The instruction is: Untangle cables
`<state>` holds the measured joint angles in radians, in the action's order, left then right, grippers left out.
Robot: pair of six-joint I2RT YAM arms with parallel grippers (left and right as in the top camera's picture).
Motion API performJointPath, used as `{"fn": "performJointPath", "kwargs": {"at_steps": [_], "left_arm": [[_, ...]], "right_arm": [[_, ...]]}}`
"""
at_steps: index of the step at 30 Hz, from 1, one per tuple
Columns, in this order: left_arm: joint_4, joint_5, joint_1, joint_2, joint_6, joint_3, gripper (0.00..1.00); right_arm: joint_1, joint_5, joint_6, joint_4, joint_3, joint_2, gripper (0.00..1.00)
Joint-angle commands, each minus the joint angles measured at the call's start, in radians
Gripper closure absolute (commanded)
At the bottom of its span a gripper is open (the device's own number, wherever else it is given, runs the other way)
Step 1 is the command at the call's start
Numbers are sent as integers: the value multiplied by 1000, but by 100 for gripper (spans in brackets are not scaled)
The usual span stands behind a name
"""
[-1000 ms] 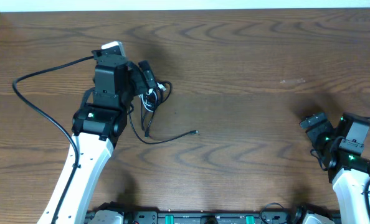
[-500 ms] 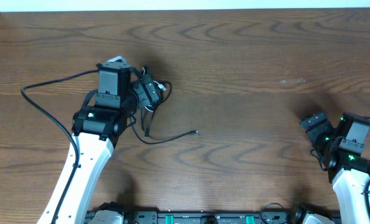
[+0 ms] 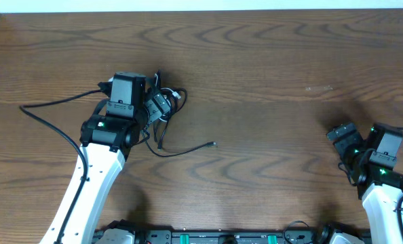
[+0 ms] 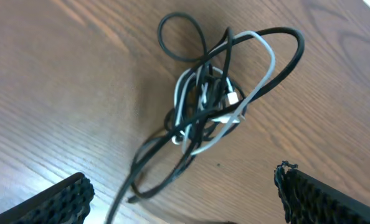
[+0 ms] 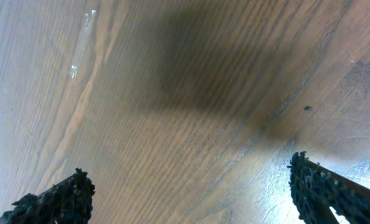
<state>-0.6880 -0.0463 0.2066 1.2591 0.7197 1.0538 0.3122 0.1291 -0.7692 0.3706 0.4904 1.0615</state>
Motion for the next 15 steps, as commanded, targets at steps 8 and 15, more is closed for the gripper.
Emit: {"fn": "performJointPath", "kwargs": {"at_steps": [8, 15], "left_arm": [[-3, 19, 2, 8, 117, 10, 2], [-14, 19, 2, 8, 52, 10, 2]], "right_arm": [[15, -15, 7, 1, 9, 2, 1], [15, -15, 8, 1, 9, 2, 1]]}}
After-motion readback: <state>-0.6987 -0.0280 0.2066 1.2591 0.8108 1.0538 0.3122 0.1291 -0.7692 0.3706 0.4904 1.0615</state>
